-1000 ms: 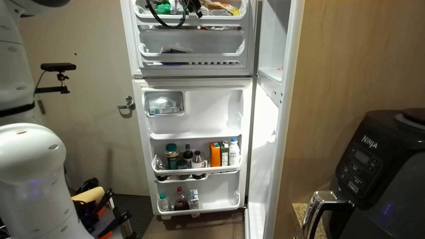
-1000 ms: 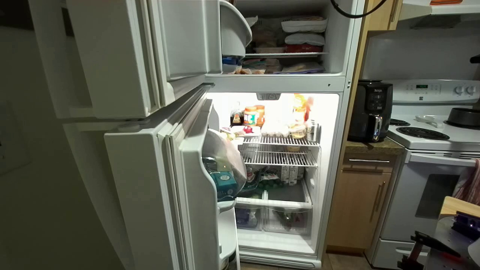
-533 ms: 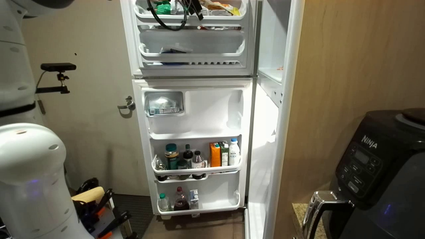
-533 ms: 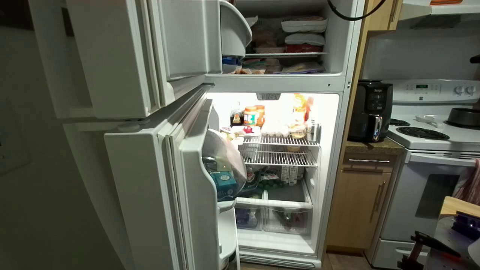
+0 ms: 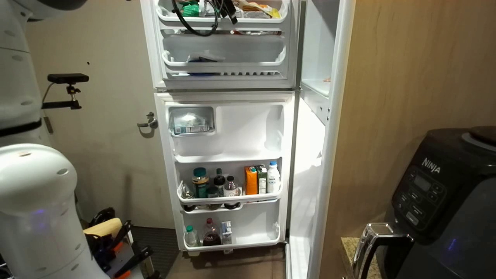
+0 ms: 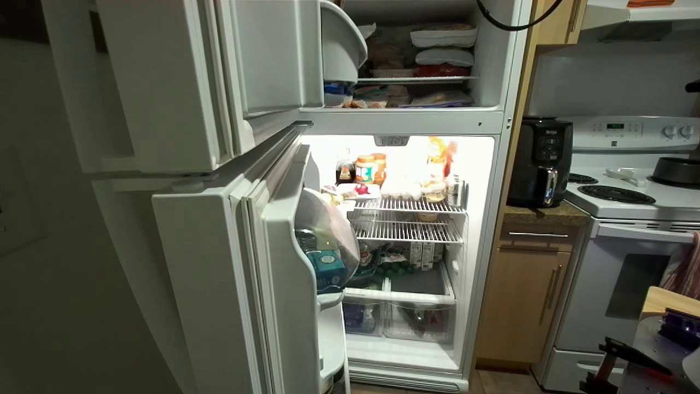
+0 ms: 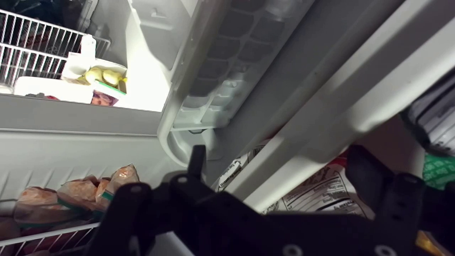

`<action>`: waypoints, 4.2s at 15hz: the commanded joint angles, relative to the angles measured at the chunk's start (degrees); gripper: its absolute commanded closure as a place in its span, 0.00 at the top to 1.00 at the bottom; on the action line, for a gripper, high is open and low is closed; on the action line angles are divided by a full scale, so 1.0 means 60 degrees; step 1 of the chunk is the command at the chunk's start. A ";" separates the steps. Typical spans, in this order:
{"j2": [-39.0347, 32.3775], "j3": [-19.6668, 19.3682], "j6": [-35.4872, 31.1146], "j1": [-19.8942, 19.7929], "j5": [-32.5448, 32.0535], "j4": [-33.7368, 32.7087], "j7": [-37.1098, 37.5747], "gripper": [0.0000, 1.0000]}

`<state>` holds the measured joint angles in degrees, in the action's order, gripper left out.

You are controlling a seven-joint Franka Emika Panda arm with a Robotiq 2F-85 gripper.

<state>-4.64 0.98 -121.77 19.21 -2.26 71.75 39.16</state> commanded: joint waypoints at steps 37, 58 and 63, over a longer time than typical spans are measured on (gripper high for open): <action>-0.0162 -0.0045 -0.0577 0.0069 0.0036 0.0262 -0.0009 1.00; 0.0109 -0.0490 -0.0339 -0.0114 0.0545 0.0484 -0.0291 1.00; 0.0434 -0.0656 0.0129 -0.0384 0.1995 0.0730 -0.1310 1.00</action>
<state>-5.69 -2.61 -123.44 18.60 4.54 72.14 36.80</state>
